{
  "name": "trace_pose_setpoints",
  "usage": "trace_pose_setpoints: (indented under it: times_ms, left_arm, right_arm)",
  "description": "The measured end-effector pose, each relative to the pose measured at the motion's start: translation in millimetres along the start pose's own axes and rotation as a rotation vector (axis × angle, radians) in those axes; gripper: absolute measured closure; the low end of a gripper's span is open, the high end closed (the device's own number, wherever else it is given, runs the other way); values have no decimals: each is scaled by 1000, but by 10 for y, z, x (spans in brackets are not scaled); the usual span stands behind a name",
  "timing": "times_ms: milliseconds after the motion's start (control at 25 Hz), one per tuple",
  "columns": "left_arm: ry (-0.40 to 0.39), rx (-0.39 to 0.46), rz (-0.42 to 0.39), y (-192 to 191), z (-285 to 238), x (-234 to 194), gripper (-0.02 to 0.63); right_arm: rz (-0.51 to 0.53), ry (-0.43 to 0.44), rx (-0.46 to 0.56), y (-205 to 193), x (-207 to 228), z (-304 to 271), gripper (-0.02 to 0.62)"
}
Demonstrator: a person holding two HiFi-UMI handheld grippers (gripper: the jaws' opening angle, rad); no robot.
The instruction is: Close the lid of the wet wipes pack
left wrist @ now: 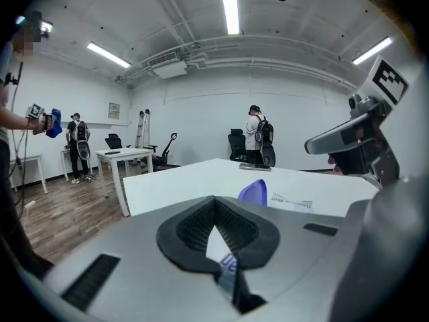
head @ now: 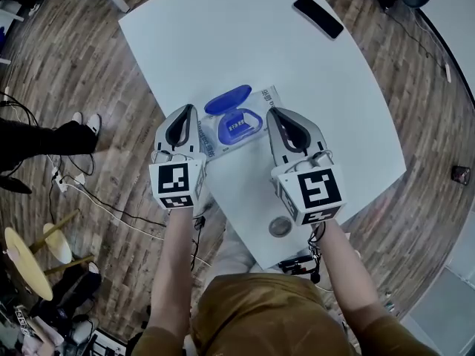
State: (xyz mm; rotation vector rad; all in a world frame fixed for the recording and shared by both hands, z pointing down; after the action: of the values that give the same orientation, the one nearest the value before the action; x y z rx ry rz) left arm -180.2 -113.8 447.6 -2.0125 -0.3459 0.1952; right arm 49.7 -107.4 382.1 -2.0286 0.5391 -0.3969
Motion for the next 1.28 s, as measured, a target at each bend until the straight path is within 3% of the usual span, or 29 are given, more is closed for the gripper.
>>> trace_pose_setpoints:
  times_ms: [1280]
  left_arm:
    - [-53, -38, -19, -33, -190, 91, 601]
  right_arm:
    - [5, 5, -16, -113, 29, 92, 592]
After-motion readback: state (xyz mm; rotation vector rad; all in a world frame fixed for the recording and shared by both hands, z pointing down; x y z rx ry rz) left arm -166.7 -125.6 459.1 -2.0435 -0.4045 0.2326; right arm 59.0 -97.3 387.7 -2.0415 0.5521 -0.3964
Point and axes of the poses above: the fingertips, and each gripper's own axes: z backward along the fingers, x to its right, y out of its top, the point moved 10 cm from there along z, backward along the fingers, and after that the axes turned 5 degrees about -x, right-handed, at the moved point
